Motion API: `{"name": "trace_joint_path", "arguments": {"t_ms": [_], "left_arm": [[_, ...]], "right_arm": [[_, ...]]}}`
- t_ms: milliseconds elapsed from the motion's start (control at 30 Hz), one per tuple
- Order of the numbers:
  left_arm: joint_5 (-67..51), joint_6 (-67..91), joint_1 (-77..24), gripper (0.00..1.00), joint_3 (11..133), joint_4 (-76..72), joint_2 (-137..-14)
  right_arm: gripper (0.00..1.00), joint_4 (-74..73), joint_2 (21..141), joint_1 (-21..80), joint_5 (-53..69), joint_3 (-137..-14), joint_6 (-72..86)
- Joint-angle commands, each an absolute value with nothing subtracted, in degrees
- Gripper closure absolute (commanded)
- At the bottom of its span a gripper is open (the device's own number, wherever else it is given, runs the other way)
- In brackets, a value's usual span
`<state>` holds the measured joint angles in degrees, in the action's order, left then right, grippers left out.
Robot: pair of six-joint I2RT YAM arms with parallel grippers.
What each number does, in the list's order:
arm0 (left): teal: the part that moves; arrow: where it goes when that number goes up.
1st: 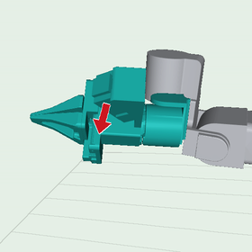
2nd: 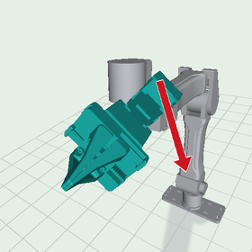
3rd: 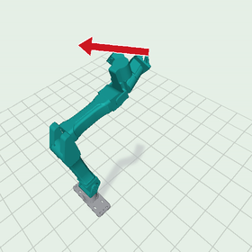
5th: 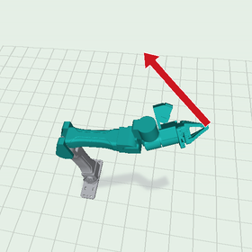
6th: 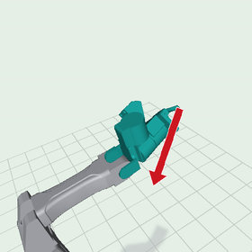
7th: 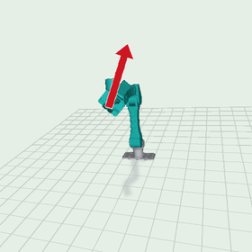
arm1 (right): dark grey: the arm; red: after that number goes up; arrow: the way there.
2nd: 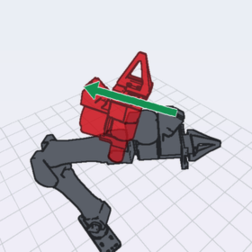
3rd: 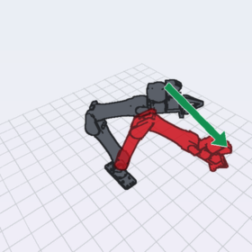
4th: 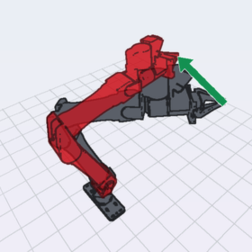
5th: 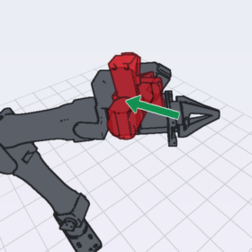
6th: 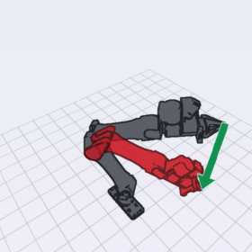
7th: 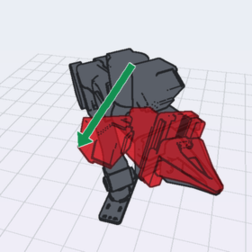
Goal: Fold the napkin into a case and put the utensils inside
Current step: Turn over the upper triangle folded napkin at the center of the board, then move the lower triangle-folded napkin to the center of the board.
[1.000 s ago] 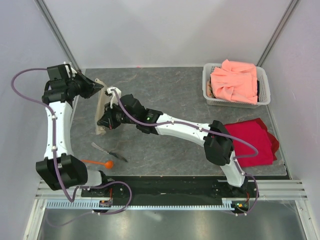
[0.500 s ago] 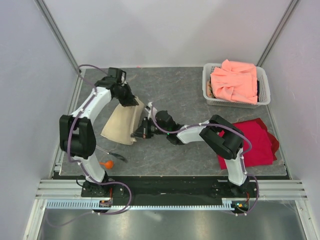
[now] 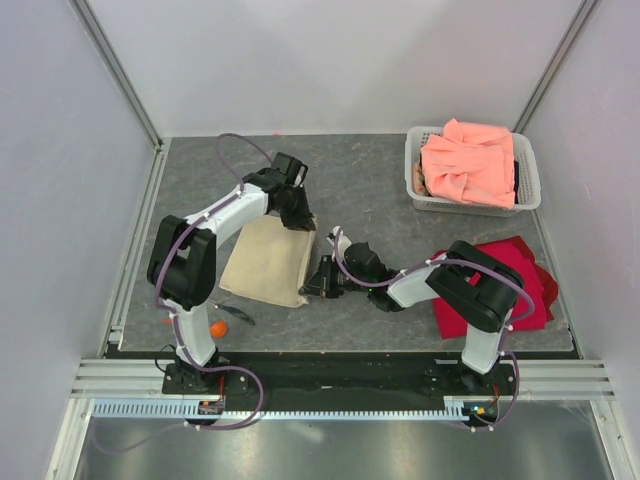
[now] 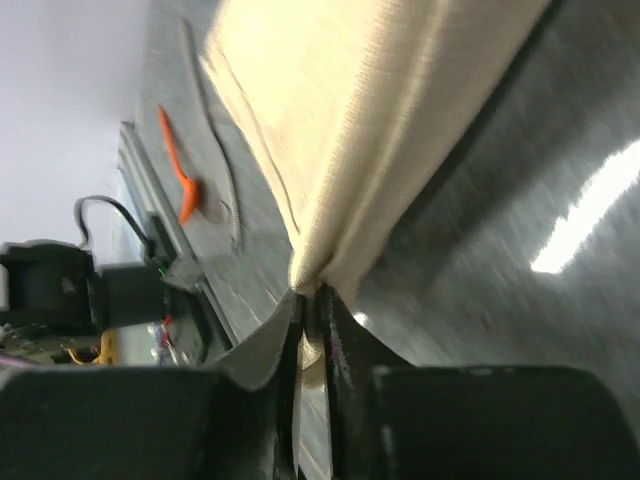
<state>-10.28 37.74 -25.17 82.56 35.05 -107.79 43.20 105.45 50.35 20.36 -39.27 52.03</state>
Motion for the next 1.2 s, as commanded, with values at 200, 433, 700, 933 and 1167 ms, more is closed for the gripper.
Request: {"name": "trace_joint_path", "arguments": {"t_ms": [200,433,700,933,1167], "left_arm": [[-20.4,36.5,-26.8,0.39,88.4,21.9,-103.6],[-21.5,32.8,-27.2,0.42,74.1,24.0,-91.3],[-4.6,30.6,-40.0,0.42,60.0,25.7,-83.5],[6.1,31.3,-46.8,0.43,56.7,26.8,-86.3],[8.4,30.8,-47.8,0.44,55.2,26.7,-88.6]], "right_arm": [[0.33,14.4,89.7,47.2,19.2,-32.2,46.0],[0.27,8.6,86.7,35.4,20.9,-34.5,41.8],[0.39,7.6,98.8,28.5,24.7,-48.7,38.3],[0.59,7.3,107.2,27.6,26.0,-56.2,38.6],[0.74,7.3,109.1,27.7,24.6,-58.3,39.6]]}}
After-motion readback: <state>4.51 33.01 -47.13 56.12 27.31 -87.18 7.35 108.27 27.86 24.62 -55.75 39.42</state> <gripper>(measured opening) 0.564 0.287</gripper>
